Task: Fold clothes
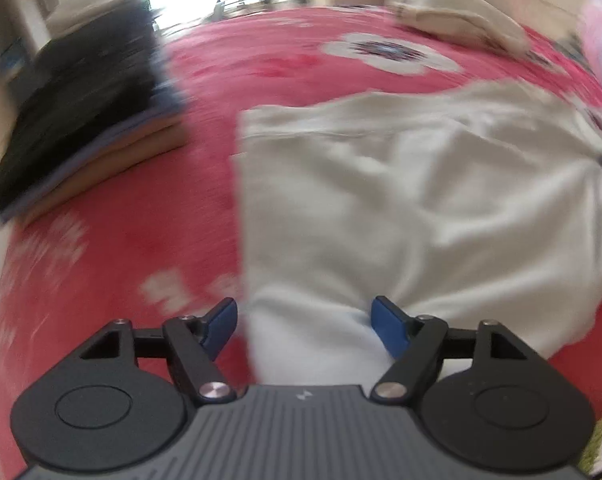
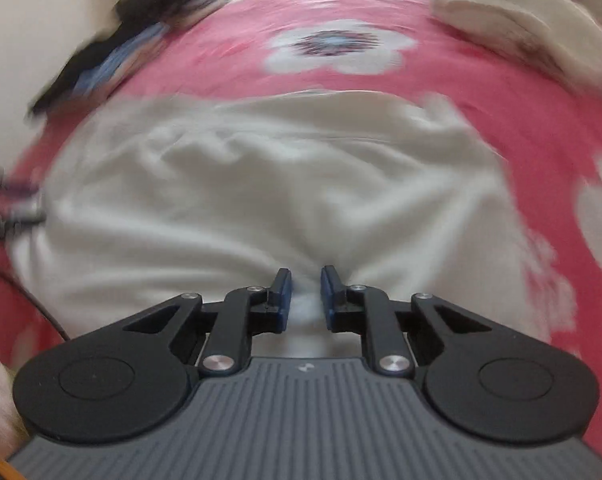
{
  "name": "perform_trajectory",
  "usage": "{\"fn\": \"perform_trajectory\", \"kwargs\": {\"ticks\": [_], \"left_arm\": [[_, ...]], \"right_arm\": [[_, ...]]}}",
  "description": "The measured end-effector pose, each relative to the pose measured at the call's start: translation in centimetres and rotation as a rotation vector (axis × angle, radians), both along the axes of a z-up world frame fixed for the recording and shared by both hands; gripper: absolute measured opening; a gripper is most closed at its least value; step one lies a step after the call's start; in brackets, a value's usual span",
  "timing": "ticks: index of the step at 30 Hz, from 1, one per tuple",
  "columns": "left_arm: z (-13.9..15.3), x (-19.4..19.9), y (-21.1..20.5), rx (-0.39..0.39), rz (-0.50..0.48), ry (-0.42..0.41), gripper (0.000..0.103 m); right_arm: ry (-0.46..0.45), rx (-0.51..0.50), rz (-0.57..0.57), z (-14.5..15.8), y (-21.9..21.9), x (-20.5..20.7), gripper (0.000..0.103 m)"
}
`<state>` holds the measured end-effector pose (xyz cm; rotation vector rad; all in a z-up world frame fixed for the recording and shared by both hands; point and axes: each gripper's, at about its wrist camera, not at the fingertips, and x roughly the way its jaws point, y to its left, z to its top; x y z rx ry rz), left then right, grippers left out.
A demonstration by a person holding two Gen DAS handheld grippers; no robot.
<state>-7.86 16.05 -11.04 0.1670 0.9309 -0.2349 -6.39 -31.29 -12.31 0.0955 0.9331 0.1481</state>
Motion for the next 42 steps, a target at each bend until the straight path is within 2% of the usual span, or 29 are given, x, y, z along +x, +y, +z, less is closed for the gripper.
{"fn": "perform_trajectory", "kwargs": {"ticks": [2, 4, 6, 7, 9, 10, 12, 13, 14, 17, 20, 22, 25, 28, 30, 31, 33, 36, 38, 42], "left_arm": [[1.2, -0.3, 0.9, -0.002, 0.055, -0.036, 0.071], [2.4, -0.6, 0.5, -0.028, 0.051, -0.085, 0.071], [3.1, -0.5, -0.6, -0.099, 0.010, -0.110, 0.071], [3.0, -0.4, -1.6, -0.135, -0.021, -0.106, 0.072], [2.0, -0.3, -4.1, -0.155, -0.104, -0.070, 0.072], [1.2, -0.5, -5.5, -0.139, -0.152, -0.048, 0.072], [-0.8, -1.4, -7.0, -0.022, -0.237, -0.023, 0.073], [-1.5, -2.0, -7.2, 0.051, -0.265, -0.038, 0.073], [-1.5, -2.4, -6.8, 0.087, -0.270, -0.059, 0.075], [-0.5, -2.6, -4.7, 0.106, -0.210, -0.077, 0.081], [0.8, -1.9, -2.0, 0.050, -0.097, -0.062, 0.081], [1.7, -1.7, -0.5, -0.001, -0.036, -0.068, 0.081], [2.2, -1.6, 0.5, -0.080, 0.000, -0.053, 0.081], [0.2, -1.3, 0.4, -0.047, 0.002, 0.000, 0.082], [-1.4, -1.2, 1.6, -0.036, 0.030, 0.030, 0.086], [-1.3, -1.3, 2.4, -0.071, 0.055, 0.031, 0.086], [-0.7, -1.3, 3.5, -0.081, 0.104, 0.024, 0.084], [1.1, -1.2, 4.4, -0.060, 0.148, -0.026, 0.080], [2.5, -0.5, 4.4, -0.103, 0.151, -0.060, 0.080], [4.1, 2.4, 1.4, -0.192, 0.095, -0.134, 0.080]], "right_arm": [[0.004, -0.092, -0.184, 1.1, -2.9, -0.4, 0.019], [-0.017, -0.043, -0.255, 2.4, -4.0, -1.3, 0.019], [-0.041, 0.055, -0.217, 3.2, -2.4, -2.3, 0.019], [-0.049, 0.087, -0.160, 3.2, -0.4, -2.7, 0.019], [-0.034, 0.160, -0.049, 2.2, 3.3, -3.1, 0.019], [-0.014, 0.190, -0.005, 1.6, 5.0, -3.2, 0.018], [0.065, 0.159, 0.021, -0.3, 6.7, -3.6, 0.018], [0.098, 0.144, 0.000, -1.0, 6.5, -4.0, 0.018], [0.120, 0.143, -0.051, -1.3, 5.3, -4.4, 0.017], [0.141, 0.164, -0.268, -0.2, 0.2, -6.2, 0.019], [0.099, 0.076, -0.425, 1.8, -3.0, -8.0, 0.021], [0.055, 0.134, -0.440, 2.6, -3.3, -8.5, 0.021], [0.004, 0.243, -0.363, 2.5, -1.6, -7.8, 0.021], [0.031, 0.374, -0.335, 0.8, -1.6, -6.1, 0.021], [0.071, 0.388, -0.405, -1.2, -3.4, -5.1, 0.019], [0.086, 0.415, -0.467, -2.1, -4.9, -4.9, 0.007], [0.075, 0.478, -0.596, -2.3, -8.0, -5.4, 0.007], [-0.018, 0.360, -0.667, 0.2, -9.2, -6.1, 0.014], [-0.061, 0.385, -0.628, 1.3, -8.8, -5.6, 0.014], [-0.070, 0.436, -0.389, 1.7, -3.7, -1.0, 0.015]]}}
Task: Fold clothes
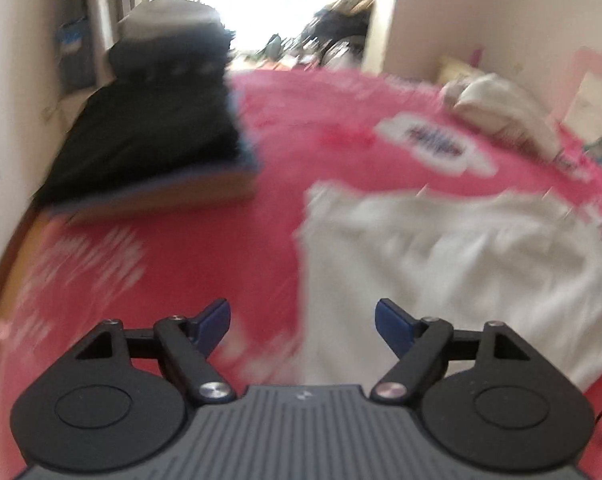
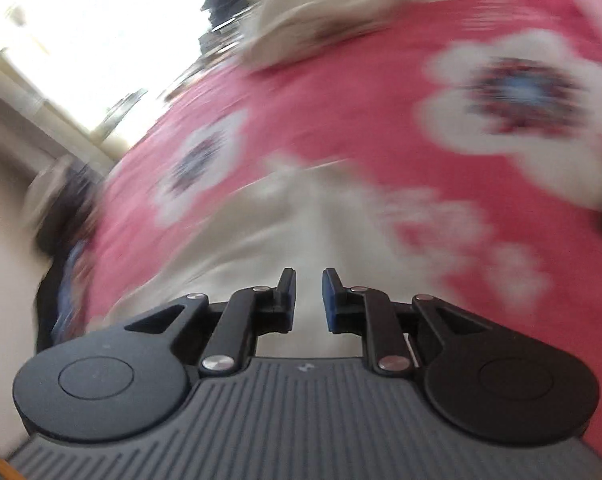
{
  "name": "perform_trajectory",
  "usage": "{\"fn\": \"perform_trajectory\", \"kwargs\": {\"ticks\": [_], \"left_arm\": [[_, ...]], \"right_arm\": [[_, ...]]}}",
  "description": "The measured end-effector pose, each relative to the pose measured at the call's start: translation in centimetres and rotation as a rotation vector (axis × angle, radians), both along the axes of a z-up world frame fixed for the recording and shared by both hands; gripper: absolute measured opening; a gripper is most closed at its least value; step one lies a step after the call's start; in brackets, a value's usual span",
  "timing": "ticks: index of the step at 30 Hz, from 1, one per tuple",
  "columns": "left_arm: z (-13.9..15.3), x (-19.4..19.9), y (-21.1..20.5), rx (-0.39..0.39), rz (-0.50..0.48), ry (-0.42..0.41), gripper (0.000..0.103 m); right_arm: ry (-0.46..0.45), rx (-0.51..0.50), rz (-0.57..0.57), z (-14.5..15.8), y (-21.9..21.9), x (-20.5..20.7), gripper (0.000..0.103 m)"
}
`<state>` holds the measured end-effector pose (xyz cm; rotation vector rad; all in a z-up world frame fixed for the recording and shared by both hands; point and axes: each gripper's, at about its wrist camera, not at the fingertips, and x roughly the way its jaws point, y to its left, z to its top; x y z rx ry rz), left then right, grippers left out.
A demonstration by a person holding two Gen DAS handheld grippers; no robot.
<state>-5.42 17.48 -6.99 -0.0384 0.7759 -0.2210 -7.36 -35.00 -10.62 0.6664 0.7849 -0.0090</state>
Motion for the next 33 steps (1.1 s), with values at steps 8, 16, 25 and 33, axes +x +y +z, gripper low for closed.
{"fn": "perform_trajectory", "kwargs": {"ticks": [8, 16, 25, 33], "left_arm": [[-5.9, 10.2, -9.7, -0.179, -0.066, 0.120, 0.067], [-6.8, 13.9, -5.1, -0.390, 0.048, 0.108, 0.067], [-3.1, 9.9, -2.3, -0.370, 0.072, 0.105, 0.073], [-2.2, 0.7, 2.6, -0.385, 0.110, 0.185, 0.076]], "right_arm": [[0.063, 0.281, 0.311, -5.3, 7.3, 10.0, 0.015], [-0.115, 0.561, -0.252, -8.9, -8.1, 8.2, 0.013], [-0.221, 0.552, -0.155, -3.0, -4.2, 2.4, 0.030], [0.065, 0.742, -0.020, -6.4, 2.2, -0.8, 0.032]]}}
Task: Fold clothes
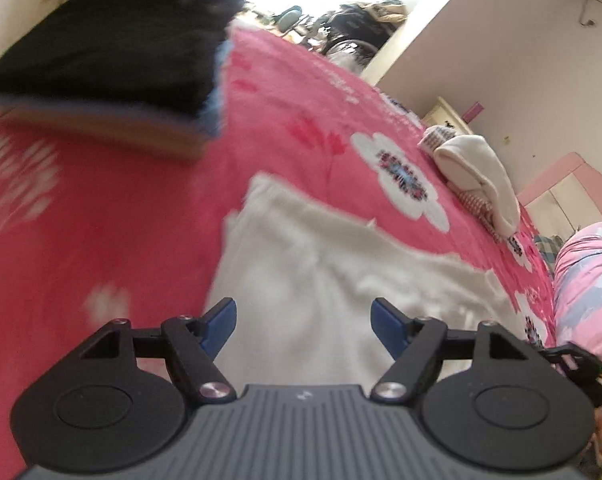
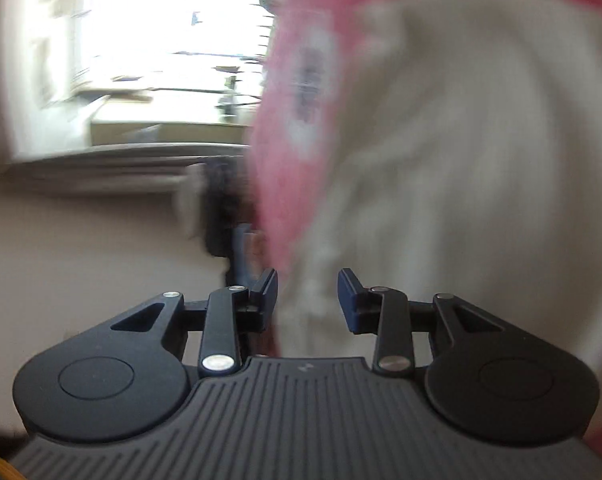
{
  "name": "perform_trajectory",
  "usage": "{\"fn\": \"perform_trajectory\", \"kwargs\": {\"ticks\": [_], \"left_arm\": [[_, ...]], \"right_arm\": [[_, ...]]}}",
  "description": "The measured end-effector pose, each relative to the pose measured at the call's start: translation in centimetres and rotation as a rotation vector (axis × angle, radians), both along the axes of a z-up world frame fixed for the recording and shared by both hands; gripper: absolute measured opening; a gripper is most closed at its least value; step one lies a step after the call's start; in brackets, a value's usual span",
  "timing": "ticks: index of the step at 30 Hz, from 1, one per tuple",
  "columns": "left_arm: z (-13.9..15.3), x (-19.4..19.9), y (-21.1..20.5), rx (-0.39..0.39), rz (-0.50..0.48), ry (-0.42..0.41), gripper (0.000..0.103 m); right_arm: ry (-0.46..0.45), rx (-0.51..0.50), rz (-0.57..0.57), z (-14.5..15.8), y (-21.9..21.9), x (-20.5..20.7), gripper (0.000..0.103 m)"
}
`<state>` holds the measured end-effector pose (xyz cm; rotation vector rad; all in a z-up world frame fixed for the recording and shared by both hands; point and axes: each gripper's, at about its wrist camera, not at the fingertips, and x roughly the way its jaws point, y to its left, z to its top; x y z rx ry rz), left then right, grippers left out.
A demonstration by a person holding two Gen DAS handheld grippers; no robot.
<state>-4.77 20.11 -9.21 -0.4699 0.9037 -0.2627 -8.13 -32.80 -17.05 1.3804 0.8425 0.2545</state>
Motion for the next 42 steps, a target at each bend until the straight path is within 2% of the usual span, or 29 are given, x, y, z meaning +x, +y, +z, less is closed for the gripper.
{"fn": "perform_trajectory", "kwargs": {"ticks": [2, 4, 7, 10, 13, 16, 20, 22, 24, 27, 31, 33, 36, 38, 42], "left_arm": [[-0.4, -2.2, 1.3, 0.023, 0.035, 0.024, 0.076], [-1.0, -4.0, 2.8, 0.032, 0.079, 0.048, 0.076], [-1.8, -6.1, 5.4, -0.004, 0.166, 0.083, 0.076], [-2.0, -7.1, 7.4, -0.048, 0.230, 0.091, 0.076], [-1.8, -7.4, 8.8, -0.076, 0.271, 0.092, 0.076], [-1.7, -7.2, 9.4, -0.100, 0.296, 0.097, 0.076], [-2.0, -7.1, 9.7, -0.124, 0.325, 0.120, 0.076], [-2.2, -7.1, 9.9, -0.124, 0.334, 0.129, 0.076], [-2.4, -7.2, 10.3, -0.124, 0.345, 0.139, 0.076], [-2.4, -7.4, 11.2, -0.124, 0.365, 0.151, 0.076], [-2.0, -7.9, 12.4, -0.114, 0.378, 0.152, 0.076], [-1.6, -8.1, 13.0, -0.102, 0.374, 0.147, 0.076], [-1.1, -8.2, 13.5, -0.074, 0.360, 0.139, 0.076], [-0.8, -8.2, 13.7, -0.064, 0.348, 0.133, 0.076], [-0.7, -8.2, 13.4, -0.059, 0.328, 0.124, 0.077]], "right_arm": [[0.036, -0.031, -0.077, -0.1, -1.6, -1.7, 0.027], [0.041, -0.094, -0.153, 0.8, -3.0, -3.3, 0.027], [0.030, -0.405, -0.179, 4.9, -2.7, -4.4, 0.031], [-0.059, -0.591, -0.108, 7.9, -0.1, -4.5, 0.031], [-0.227, -0.742, 0.088, 10.7, 5.3, -3.0, 0.033], [-0.420, -0.858, 0.373, 12.0, 13.2, -0.9, 0.038], [-0.704, -0.974, 0.747, 11.9, 23.4, -0.6, 0.041], [-0.815, -1.040, 0.898, 11.6, 28.0, -1.1, 0.041], [-0.913, -1.076, 1.017, 11.0, 31.8, -2.3, 0.041], [-1.069, -1.118, 1.132, 10.0, 35.6, -4.1, 0.041], [-1.143, -1.104, 1.198, 9.0, 37.4, -4.8, 0.037], [-1.122, -1.083, 1.234, 8.3, 37.9, -4.7, 0.032], [-1.048, -1.083, 1.306, 6.1, 38.8, -4.6, 0.032], [-1.035, -1.060, 1.282, 5.4, 38.3, -4.6, 0.034], [-1.023, -1.007, 1.212, 7.9, 36.9, -4.7, 0.032]]}}
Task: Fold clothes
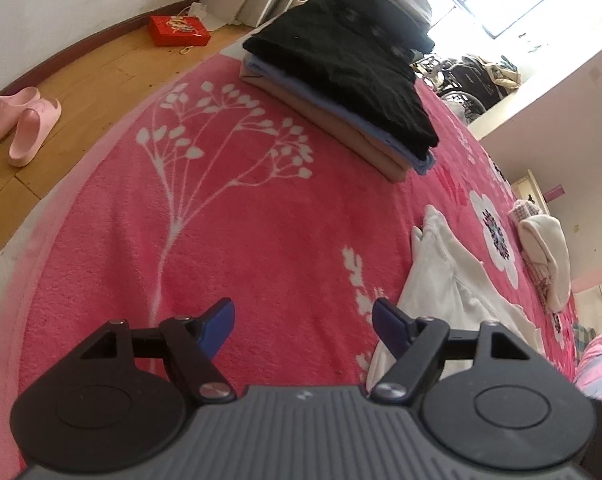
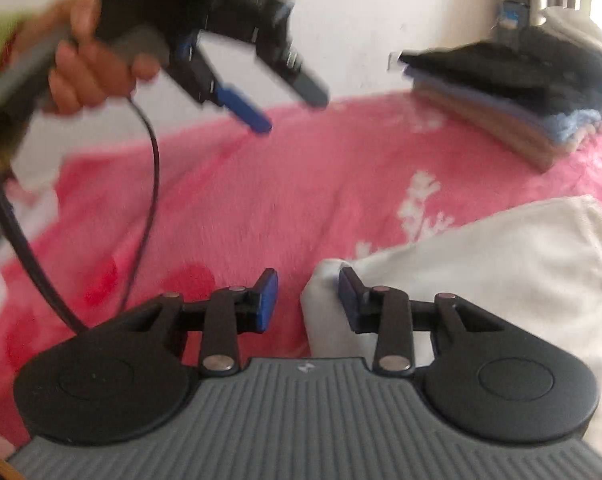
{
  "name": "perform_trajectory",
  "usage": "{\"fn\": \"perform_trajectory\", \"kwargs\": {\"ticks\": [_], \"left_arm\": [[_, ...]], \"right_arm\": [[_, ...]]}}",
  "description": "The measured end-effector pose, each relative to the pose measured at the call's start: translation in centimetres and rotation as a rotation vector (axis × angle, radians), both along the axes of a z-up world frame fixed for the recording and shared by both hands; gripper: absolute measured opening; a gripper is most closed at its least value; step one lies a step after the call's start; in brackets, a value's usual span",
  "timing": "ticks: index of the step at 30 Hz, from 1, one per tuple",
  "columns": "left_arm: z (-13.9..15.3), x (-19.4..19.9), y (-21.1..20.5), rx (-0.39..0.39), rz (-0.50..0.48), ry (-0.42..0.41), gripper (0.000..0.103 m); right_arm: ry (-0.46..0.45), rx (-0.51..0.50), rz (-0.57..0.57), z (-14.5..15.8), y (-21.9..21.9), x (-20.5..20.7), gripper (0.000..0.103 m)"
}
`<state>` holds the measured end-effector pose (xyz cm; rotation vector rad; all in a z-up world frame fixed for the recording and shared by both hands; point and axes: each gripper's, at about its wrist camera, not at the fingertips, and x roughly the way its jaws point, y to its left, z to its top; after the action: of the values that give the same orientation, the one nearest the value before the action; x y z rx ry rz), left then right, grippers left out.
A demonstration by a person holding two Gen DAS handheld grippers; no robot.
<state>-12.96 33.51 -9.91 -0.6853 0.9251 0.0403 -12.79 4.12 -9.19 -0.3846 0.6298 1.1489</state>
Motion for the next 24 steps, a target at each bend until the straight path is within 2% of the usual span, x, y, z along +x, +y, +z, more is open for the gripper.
{"fn": "perform_trajectory", "kwargs": {"ticks": [2, 4, 7, 9, 10, 11, 12, 13, 16, 21, 24], "left_arm": [[-0.1, 0.0, -0.3, 0.000, -0.007, -0.001, 0.077], [-0.3, 0.0, -0.6, -0.007, -0.011, 0.001, 0.077], [-0.3, 0.0, -0.9, -0.010, -0.013, -0.002, 0.077], [-0.2, -0.1, -1.1, -0.010, -0.013, -0.005, 0.077], [-0.2, -0.2, -1.1, -0.010, -0.014, -0.006, 0.077], [-0.1, -0.3, -1.1, -0.011, -0.015, -0.008, 0.077], [-0.1, -0.3, -1.2, -0.013, -0.017, -0.009, 0.077], [-0.2, -0.2, -1.2, -0.020, -0.018, -0.011, 0.077], [-0.6, 0.4, -1.6, -0.069, -0.024, -0.021, 0.078], [-3.5, 3.8, -2.4, -0.380, -0.011, -0.028, 0.083], [-4.3, 6.4, -3.9, -0.430, -0.027, -0.030, 0.084]], "right_arm": [[-0.053, 0.004, -0.026, 0.7, -0.5, -0.4, 0.034], [-0.113, -0.073, -0.006, 0.2, -0.5, -1.1, 0.036], [-0.186, -0.181, 0.052, -1.4, 0.7, -1.8, 0.048], [-0.257, -0.214, 0.056, -2.2, 1.4, -2.4, 0.049], [-0.257, -0.209, 0.041, -2.3, 1.7, -2.2, 0.046], [-0.234, -0.193, 0.010, -2.0, 1.7, -1.8, 0.036], [-0.197, -0.170, -0.034, -1.8, 1.4, -1.2, 0.030], [-0.162, -0.146, -0.078, -1.6, 1.0, -0.6, 0.015], [-0.046, -0.048, -0.194, -0.9, -0.8, 1.0, 0.012], [0.223, 0.233, -0.362, -0.1, -5.4, 3.4, 0.011], [0.286, 0.320, -0.414, 0.3, -7.5, 3.4, 0.011]]}}
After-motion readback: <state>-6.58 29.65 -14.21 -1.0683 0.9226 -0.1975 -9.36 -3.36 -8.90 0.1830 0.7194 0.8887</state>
